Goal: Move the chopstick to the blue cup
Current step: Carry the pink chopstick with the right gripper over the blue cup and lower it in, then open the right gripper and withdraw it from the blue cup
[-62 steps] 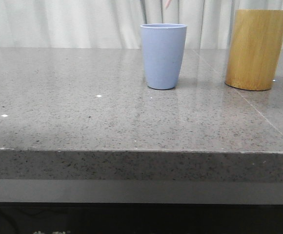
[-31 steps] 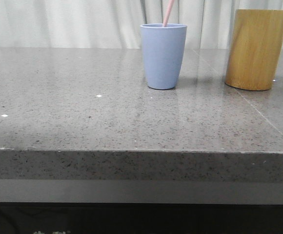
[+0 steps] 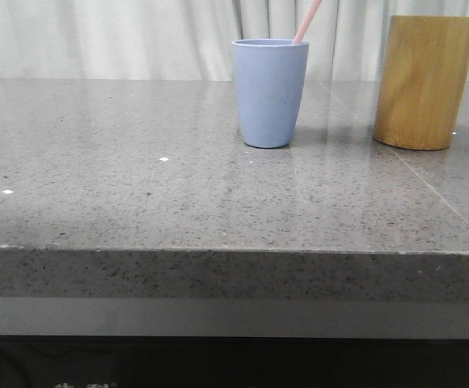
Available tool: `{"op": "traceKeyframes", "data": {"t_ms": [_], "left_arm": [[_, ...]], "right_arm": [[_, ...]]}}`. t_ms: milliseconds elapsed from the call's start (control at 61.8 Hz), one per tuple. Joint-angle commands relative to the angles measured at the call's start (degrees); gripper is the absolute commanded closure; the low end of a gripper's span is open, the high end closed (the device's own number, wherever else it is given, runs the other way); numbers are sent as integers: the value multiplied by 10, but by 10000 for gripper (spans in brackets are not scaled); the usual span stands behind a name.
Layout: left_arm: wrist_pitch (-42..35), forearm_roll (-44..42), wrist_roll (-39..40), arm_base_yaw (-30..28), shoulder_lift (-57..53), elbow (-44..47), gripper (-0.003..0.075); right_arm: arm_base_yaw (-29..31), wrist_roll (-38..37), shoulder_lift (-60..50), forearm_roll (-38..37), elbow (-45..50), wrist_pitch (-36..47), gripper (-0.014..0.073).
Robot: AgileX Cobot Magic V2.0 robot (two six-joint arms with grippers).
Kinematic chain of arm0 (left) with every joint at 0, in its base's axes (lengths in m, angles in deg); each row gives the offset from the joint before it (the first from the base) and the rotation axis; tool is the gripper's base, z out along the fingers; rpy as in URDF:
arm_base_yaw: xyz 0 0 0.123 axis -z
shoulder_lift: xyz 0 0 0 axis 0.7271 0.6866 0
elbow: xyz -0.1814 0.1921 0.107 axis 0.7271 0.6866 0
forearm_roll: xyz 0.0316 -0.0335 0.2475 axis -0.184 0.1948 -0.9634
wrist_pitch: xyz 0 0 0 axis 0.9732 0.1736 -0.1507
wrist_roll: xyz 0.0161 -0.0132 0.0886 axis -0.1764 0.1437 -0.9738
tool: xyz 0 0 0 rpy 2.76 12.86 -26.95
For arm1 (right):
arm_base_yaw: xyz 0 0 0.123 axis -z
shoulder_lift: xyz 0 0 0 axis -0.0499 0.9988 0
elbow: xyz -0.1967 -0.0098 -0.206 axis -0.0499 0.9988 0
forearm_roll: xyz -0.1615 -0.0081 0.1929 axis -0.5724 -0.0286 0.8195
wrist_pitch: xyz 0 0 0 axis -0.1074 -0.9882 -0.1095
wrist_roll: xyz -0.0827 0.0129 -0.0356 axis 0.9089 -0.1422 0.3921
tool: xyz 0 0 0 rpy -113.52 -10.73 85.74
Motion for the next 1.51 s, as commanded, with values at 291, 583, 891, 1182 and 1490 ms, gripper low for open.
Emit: {"op": "traceKeyframes", "data": {"t_ms": [291, 583, 891, 1182, 1490], "left_arm": [[-37, 7, 4, 1, -7, -16, 407], [-37, 7, 4, 1, -7, -16, 407], [-36, 7, 4, 1, -5, -16, 407], [-35, 7, 4, 1, -5, -16, 407], [-35, 7, 4, 1, -5, -16, 523]], "right_arm": [[30, -43, -126, -12, -28, -49, 211], [76, -79, -308, -49, 120, -70, 211], [76, -110, -469, -68, 325, 2, 211], [76, -110, -589, -68, 475, 99, 211], [76, -110, -610, -68, 516, 114, 442]]}}
